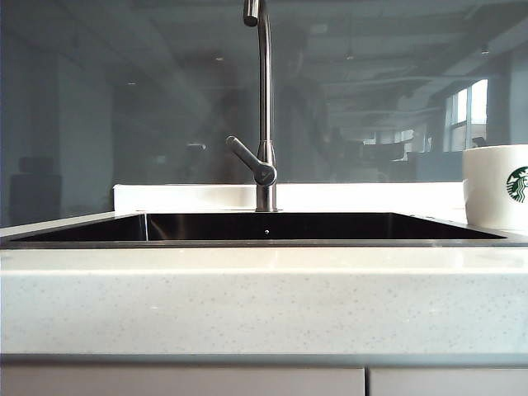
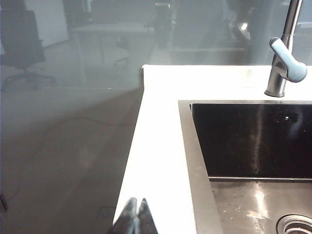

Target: Pick up the mug next to the sink, go to the faucet to get some water, pour the water into the sink, and finally put the mug back to its place.

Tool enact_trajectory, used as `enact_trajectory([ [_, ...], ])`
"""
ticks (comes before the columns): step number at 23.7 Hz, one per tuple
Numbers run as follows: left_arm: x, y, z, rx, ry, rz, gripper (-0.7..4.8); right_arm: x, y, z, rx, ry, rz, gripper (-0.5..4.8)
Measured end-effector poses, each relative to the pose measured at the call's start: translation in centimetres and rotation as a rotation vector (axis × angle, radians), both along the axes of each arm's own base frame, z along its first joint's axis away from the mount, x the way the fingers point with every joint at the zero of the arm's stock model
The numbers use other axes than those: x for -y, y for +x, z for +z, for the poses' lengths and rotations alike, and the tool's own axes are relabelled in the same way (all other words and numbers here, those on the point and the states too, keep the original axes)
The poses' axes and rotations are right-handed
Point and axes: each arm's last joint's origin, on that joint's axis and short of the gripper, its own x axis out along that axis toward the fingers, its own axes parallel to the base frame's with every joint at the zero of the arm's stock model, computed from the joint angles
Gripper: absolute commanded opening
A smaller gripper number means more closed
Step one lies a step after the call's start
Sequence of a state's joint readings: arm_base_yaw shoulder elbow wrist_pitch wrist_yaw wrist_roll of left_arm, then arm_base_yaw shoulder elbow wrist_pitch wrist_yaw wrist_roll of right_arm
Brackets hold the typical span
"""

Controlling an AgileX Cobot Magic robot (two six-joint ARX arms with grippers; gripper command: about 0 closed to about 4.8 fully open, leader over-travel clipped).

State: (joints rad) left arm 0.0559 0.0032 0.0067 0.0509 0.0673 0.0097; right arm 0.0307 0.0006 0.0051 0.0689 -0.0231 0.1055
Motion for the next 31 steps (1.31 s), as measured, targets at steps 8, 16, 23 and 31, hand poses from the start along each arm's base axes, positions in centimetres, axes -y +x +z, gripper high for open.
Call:
enact_trajectory([
  [8,0.0,0.0,0.0,-0.001,-0.007,0.0,-0.05,0.0,0.0,0.2,0.022,0.001,-0.002,-0.02],
  [16,0.0,-0.2,4.7,0.264,-0.026,-0.01,-0.05,0.9,-0.2,3.8,0.066,0.076,-0.281,-0.01],
  [23,0.1,6.3,8.7,0.179,-0.041,-0.166,-0.05,4.0,5.2,3.2,-0.125,-0.061,-0.347,0.87],
  [31,0.2,16.6,6.3,0.114,-0.081,-0.404,-0.01,9.0,11.7,0.1,-0.193,-0.036,-0.076,2.75],
])
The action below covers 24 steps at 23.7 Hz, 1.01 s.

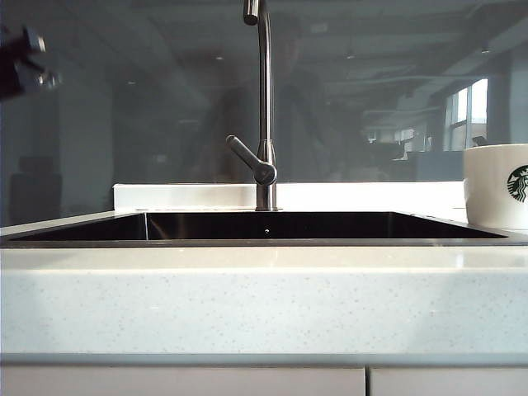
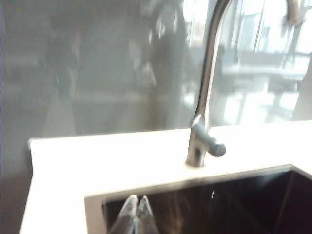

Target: Pick up the mug next to the sink, go to the faucet to get some water, pour the water into the sink, and finally put the mug back to its place.

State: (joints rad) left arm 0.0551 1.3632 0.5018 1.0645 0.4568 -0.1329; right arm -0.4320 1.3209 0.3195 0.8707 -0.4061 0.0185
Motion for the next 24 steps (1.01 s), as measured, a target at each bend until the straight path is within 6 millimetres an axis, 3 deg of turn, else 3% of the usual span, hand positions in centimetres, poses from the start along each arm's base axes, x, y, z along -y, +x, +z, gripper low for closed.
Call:
enact_trajectory([
  [3,0.0,2.6,-0.6,-0.041,-0.014,-0.069,-0.01,0.8,1.7,0.1,-0.014,0.008,0.011,2.75],
  [6,0.0,4.0,-0.7,-0.049,-0.023,-0.081,-0.01,1.2,2.7,0.2,-0.021,0.013,0.027,2.75],
  [10,-0.1,5.3,-0.3,-0.034,-0.022,-0.081,-0.01,0.2,3.4,-0.6,-0.06,-0.013,0.09,2.74],
  [18,-0.1,5.6,0.0,-0.025,-0.021,-0.08,-0.01,0.1,3.5,-0.7,-0.071,-0.024,0.036,2.6],
  [21,-0.1,5.6,0.0,-0.025,-0.021,-0.081,-0.01,0.6,4.6,-1.2,-0.095,-0.018,0.036,2.6],
  [23,-0.1,5.6,0.0,-0.025,-0.021,-0.08,-0.01,0.6,5.6,-1.2,-0.097,-0.017,0.048,2.26],
  [24,-0.1,5.6,0.0,-0.025,-0.021,-0.08,-0.01,0.5,5.9,-1.1,-0.092,-0.019,0.053,1.65],
])
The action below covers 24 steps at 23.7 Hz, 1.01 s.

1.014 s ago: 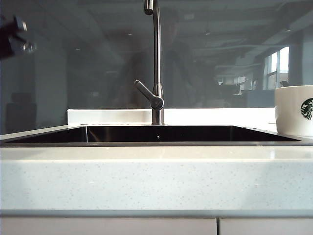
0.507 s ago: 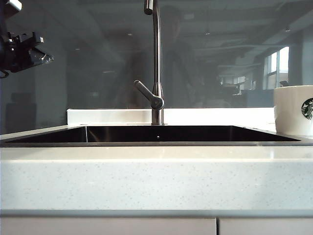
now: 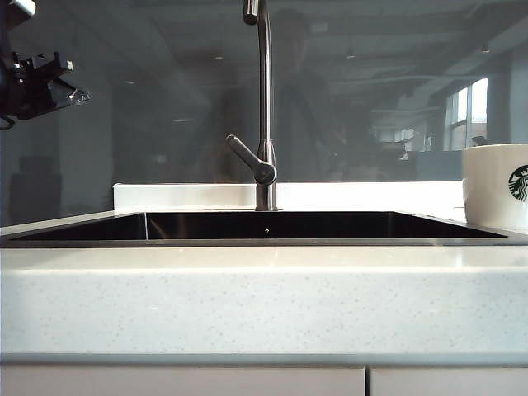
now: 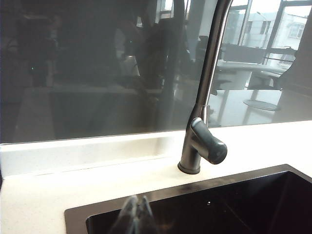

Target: Pick up the mug next to the sink, go to the faucet to get some water, pour the water into the sink, and finally put the mug back to its place.

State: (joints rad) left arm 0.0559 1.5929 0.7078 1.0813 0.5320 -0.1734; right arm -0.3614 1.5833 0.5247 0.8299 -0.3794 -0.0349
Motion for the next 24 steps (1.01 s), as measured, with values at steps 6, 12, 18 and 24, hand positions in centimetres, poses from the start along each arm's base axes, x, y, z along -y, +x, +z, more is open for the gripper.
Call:
enact_trajectory([
  [6,0.0,0.0,0.0,0.0,0.0,-0.002,-0.02,-0.2,0.6,0.2,-0.006,-0.013,0.013,-0.04],
  [12,-0.1,2.2,-1.1,-0.012,0.034,-0.005,-0.05,-0.3,0.7,0.3,0.003,0.086,0.029,-0.04],
  [18,0.1,13.8,-2.0,0.068,-0.001,-0.351,0.03,-6.3,5.0,5.8,0.117,0.171,0.233,-0.04],
  [24,1.9,22.9,-3.3,-0.021,-0.235,-0.544,4.79,-12.3,8.1,11.6,0.073,0.151,0.373,-0.04],
])
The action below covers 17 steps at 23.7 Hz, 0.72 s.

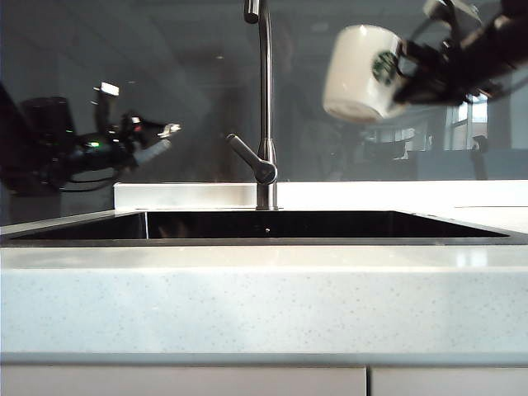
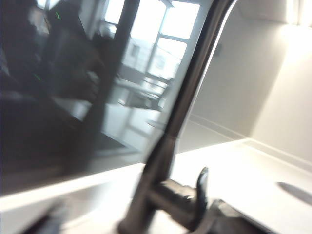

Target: Pick up the mug next to the sink, go to the faucet to get some water, pour the water into the sink, and finally put the mug back to its place.

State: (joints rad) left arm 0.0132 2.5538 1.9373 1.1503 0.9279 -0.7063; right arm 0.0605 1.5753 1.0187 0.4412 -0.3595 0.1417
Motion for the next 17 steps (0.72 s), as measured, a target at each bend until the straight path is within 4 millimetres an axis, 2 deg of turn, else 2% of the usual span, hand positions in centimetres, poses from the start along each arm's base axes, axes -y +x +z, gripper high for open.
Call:
enact_trajectory([
  [1,0.7,0.4,0.0,-0.021,-0.006,-0.019,4.79,-0.4,0.1,0.6,0.012,-0.004,0.01,-0.04],
  [4,5.7,0.8,-0.6,-0.068,0.055,-0.12,4.79,-1.9,0.7,3.9,0.072,-0.022,0.029,-0.04],
  [8,9.7,0.4,-1.1,-0.003,0.13,-0.133,4.79,-3.2,0.7,5.5,0.069,-0.041,0.05,-0.04],
  [14,9.8,0.6,-1.2,0.024,0.138,-0.075,4.79,-5.3,0.4,5.5,0.059,-0.054,0.099,-0.04],
  [17,10.0,0.6,-0.1,0.057,0.136,-0.094,4.79,-7.0,1.4,4.8,0.05,-0.078,0.129,-0.04],
])
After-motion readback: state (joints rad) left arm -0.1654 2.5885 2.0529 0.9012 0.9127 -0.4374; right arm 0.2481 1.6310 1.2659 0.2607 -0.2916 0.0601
